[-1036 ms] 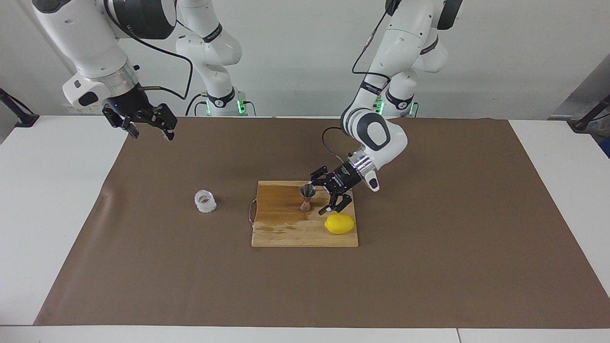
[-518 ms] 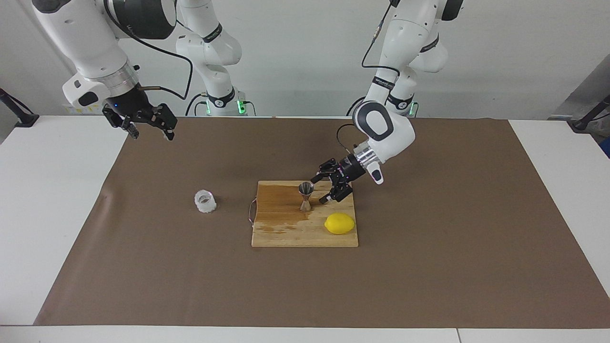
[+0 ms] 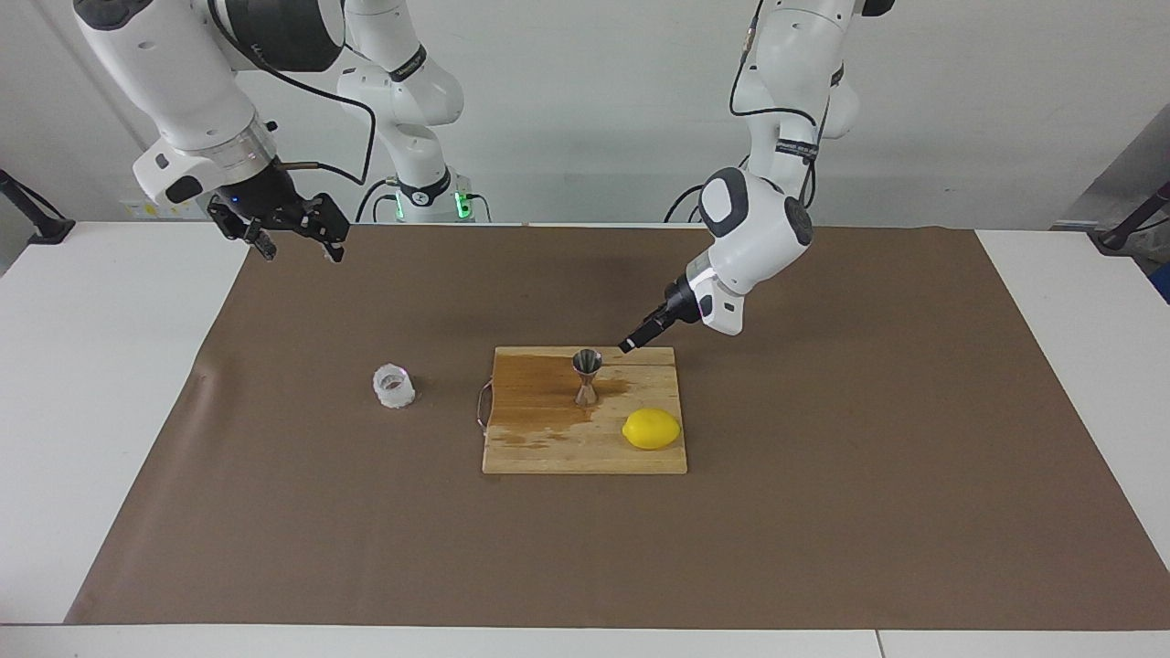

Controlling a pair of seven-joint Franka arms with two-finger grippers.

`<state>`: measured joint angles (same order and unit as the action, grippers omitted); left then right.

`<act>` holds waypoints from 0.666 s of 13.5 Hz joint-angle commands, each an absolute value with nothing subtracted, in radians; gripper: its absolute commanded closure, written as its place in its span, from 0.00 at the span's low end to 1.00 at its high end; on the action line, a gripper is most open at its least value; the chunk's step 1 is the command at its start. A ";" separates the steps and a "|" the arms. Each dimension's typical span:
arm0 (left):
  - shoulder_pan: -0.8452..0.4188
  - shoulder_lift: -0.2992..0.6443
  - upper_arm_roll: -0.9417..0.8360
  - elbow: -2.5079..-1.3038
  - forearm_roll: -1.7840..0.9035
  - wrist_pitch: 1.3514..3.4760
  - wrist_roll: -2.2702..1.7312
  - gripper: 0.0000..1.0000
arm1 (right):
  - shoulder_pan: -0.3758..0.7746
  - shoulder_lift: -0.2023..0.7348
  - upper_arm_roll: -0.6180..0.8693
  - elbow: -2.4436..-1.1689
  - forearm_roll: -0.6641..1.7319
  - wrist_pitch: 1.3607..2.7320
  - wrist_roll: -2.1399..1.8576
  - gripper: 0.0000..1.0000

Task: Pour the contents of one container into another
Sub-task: 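Set the metal cup down on the board and open the left gripper, then retract the left gripper while the right gripper reaches the white cup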

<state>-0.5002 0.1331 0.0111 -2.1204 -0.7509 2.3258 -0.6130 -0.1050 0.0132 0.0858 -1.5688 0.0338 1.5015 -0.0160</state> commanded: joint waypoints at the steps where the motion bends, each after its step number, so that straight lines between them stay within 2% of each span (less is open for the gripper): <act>1: -0.436 0.129 0.012 -2.020 -0.569 2.163 -0.600 0.00 | -0.123 -0.012 0.090 -1.600 0.046 1.505 -0.234 0.00; 4: -0.407 0.127 0.012 -1.952 -0.325 2.088 -0.580 0.00 | -0.127 -0.020 0.084 -1.626 0.048 1.529 -0.543 0.00; 9: -0.280 0.133 0.014 -1.807 -0.163 1.873 -0.249 0.00 | -0.248 -0.025 0.083 -1.834 0.184 1.799 -1.171 0.00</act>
<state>-0.3398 0.1302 0.0191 -1.8671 -0.2131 1.9650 -0.3754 -0.1970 0.0024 0.0772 -1.7328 0.1155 1.7174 -0.9828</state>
